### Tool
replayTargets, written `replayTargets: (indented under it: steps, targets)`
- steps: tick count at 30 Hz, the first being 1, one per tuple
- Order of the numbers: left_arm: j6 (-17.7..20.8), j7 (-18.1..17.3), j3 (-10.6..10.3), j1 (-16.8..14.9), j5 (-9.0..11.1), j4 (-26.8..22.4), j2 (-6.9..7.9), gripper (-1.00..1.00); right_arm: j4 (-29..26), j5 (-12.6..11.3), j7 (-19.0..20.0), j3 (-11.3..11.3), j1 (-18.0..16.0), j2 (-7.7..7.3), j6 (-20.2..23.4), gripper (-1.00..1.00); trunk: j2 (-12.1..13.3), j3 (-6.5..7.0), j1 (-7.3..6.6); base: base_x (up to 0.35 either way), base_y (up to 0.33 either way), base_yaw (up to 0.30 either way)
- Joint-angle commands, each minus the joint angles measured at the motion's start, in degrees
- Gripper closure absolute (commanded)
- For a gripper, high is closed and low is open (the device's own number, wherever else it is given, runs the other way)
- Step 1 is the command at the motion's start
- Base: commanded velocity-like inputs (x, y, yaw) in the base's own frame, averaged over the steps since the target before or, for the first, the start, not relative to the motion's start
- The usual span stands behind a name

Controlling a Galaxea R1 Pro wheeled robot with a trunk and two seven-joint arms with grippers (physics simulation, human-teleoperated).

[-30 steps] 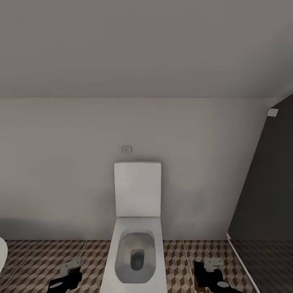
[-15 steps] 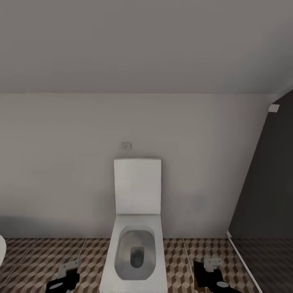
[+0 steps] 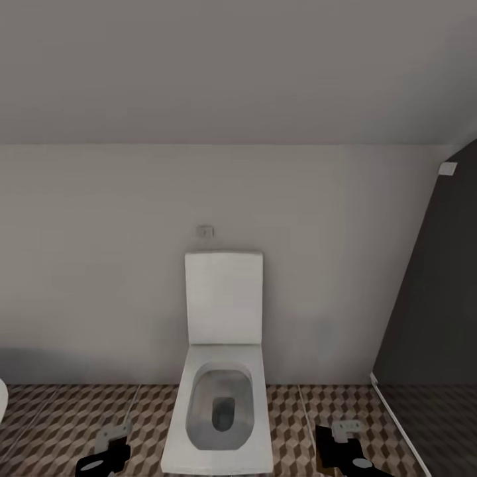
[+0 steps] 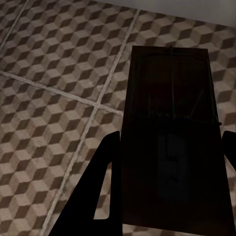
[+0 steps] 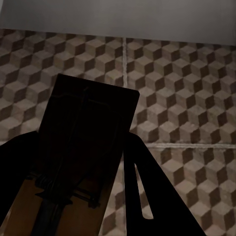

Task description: Take the four mousetraps from the cabinet in the bathroom and place them on the bathroom floor. Make sure all four end up on the same floor surface, and ensure that at least two of them are either under or directly next to the same bathroom sink.

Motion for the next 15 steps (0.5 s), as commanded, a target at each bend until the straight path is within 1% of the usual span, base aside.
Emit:
replayTargets:
  steps: [1, 15]
  targets:
    - [0.3, 0.57, -0.49, -0.02, 0.23, -0.13, 0.13, 1.0, 0.21, 0.59, -0.36, -0.41, -0.07, -0.05, -0.25, 1.0, -0.45, -0.25, 0.22, 0.0, 0.0, 0.0]
    - [0.24, 1.04, -0.49, -0.02, 0.24, -0.13, 0.03, 1.0, 0.21, 0.59, -0.36, -0.41, -0.07, -0.04, -0.25, 1.0, -6.06, -2.76, 3.3, 0.0, 0.0, 0.0]
